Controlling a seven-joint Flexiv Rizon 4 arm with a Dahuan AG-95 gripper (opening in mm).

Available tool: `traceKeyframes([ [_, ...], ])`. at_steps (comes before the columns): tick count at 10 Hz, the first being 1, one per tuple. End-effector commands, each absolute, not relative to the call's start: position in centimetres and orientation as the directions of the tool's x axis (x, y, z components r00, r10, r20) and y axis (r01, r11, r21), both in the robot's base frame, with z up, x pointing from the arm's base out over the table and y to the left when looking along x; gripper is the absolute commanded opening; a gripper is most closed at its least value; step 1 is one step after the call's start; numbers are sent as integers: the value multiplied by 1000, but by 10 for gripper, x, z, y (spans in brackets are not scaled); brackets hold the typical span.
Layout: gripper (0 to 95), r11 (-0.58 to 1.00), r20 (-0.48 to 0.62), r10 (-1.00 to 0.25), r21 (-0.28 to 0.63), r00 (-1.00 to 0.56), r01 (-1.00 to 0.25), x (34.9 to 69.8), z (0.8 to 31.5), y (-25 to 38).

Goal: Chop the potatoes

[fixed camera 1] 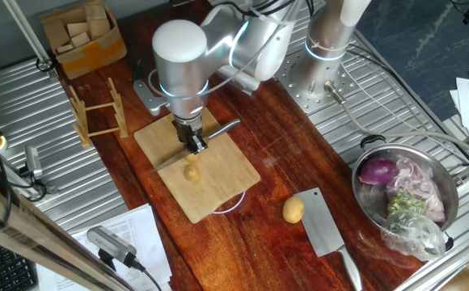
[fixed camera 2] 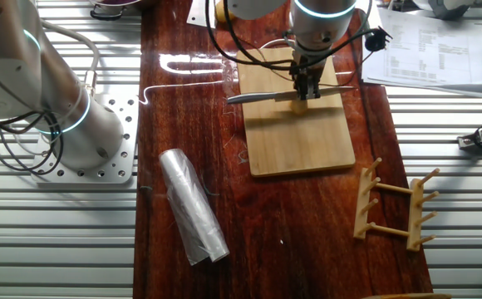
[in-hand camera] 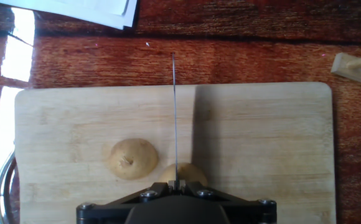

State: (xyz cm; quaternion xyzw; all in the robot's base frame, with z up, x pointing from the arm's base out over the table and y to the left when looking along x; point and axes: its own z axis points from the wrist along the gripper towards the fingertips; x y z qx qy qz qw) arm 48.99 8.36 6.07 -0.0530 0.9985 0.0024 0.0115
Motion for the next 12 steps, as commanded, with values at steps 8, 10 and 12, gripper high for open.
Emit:
traceKeyframes([
  [8, 380, 995, -27, -103, 3, -994, -103, 491, 61, 84],
  [10, 380, 994, -28, -105, 3, -994, -105, 491, 63, 84],
  [12, 380, 994, -24, -108, 3, -994, -108, 488, 71, 85],
])
